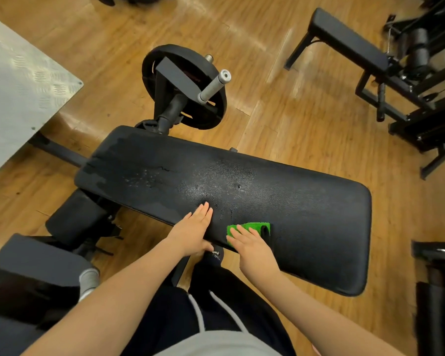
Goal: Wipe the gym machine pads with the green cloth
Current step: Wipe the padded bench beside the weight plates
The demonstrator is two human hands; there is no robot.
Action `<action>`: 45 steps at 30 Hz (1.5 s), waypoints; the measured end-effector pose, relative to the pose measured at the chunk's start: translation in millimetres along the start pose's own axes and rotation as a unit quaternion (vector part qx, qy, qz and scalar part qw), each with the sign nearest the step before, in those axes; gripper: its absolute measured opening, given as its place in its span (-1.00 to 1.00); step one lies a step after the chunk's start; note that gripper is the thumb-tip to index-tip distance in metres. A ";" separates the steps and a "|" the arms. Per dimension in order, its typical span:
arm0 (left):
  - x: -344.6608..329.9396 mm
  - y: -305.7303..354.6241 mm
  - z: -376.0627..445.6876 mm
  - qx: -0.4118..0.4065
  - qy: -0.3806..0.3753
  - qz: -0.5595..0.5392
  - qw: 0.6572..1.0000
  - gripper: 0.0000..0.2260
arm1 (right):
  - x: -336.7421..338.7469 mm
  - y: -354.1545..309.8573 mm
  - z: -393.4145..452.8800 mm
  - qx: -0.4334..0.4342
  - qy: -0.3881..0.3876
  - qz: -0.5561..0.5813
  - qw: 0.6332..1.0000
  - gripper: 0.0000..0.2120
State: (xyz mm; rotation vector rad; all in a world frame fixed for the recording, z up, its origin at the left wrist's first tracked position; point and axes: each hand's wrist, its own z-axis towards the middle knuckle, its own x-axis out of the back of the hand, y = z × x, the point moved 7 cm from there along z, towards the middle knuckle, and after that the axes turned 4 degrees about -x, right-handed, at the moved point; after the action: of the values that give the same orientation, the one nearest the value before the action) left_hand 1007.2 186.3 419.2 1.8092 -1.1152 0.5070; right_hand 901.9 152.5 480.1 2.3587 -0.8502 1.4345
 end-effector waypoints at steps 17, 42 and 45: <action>-19.1 -21.3 -21.8 0.104 0.059 -0.025 0.993 -0.17 | -7.1 9.7 -17.5 0.063 -0.015 -0.095 0.993 -0.45; -35.6 9.9 -15.4 0.316 0.144 -0.210 0.914 0.05 | 57.8 71.6 125.3 0.013 0.038 -0.069 0.997 -0.56; -36.8 12.4 -14.6 0.329 0.158 -0.240 0.899 0.10 | 30.9 28.5 100.3 0.131 0.002 -0.081 0.988 -0.51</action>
State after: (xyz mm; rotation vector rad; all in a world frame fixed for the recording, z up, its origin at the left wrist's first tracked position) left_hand 979.7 214.3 406.0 2.3682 -0.2407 0.9056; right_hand 968.2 69.6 456.3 2.5425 -0.4782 1.5654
